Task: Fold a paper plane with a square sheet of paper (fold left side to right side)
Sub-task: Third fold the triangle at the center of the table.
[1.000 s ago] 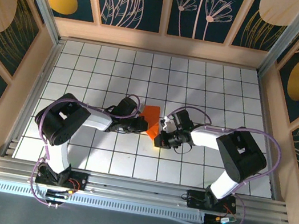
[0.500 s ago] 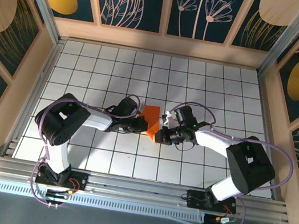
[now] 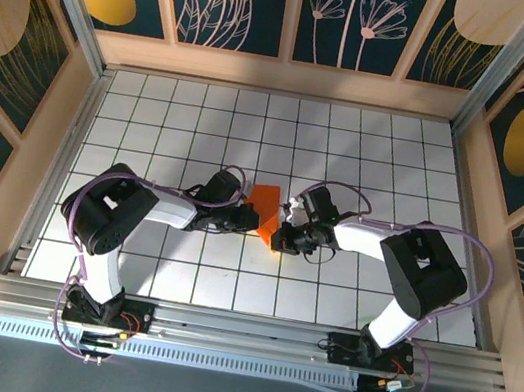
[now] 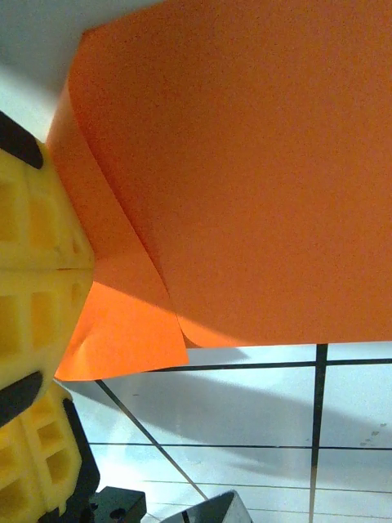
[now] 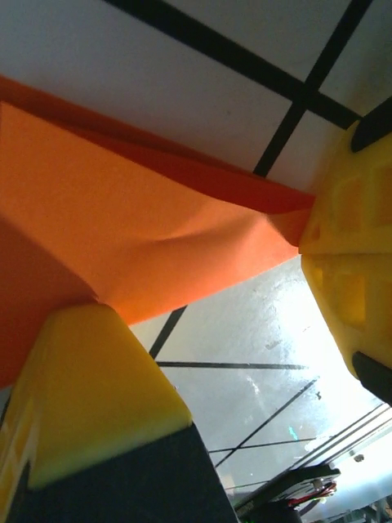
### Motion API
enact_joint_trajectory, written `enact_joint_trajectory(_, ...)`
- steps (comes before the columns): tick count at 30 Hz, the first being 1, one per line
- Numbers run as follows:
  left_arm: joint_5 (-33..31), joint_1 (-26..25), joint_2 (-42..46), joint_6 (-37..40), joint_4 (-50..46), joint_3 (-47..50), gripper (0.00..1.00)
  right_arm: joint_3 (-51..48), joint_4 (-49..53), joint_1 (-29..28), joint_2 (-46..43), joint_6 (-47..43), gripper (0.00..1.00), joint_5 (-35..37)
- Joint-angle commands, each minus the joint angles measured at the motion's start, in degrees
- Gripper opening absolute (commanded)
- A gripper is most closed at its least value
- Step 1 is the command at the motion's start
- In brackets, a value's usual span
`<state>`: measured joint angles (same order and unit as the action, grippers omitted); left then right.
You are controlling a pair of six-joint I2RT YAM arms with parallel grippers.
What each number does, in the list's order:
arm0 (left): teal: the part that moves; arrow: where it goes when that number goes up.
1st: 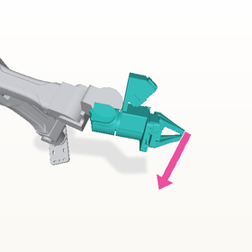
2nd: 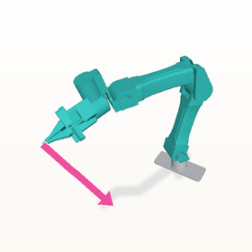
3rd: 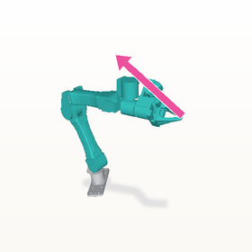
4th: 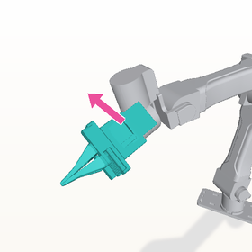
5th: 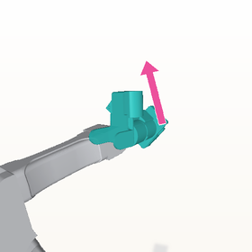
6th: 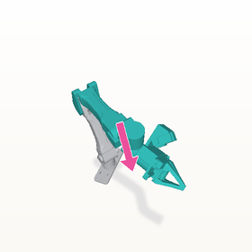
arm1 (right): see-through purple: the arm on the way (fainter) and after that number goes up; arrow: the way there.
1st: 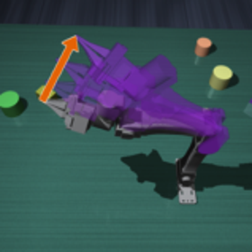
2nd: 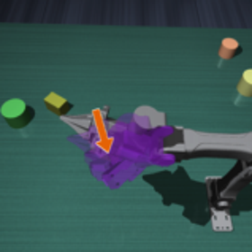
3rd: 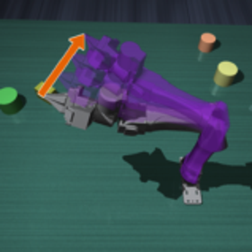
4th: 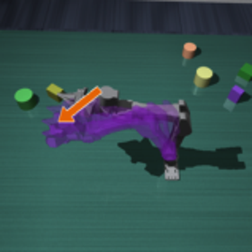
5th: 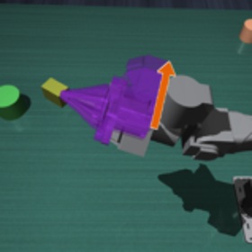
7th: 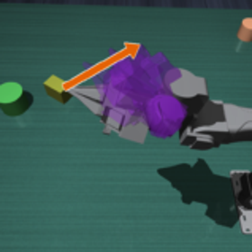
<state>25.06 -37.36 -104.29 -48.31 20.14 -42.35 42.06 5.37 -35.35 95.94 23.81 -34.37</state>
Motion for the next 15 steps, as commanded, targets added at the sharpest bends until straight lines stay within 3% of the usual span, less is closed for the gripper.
enact_joint_trajectory(1,-2.6,0.1,-0.4,-0.3,-3.9,0.4,0.0,-0.1,1.0,-0.2,1.5,1.5,0.0,2.2)
enact_joint_trajectory(15,-1.0,0.0,7.4,-1.2,-2.1,0.2,0.01,-0.4,6.4,-1.2,3.3,2.2,0.0,9.8)
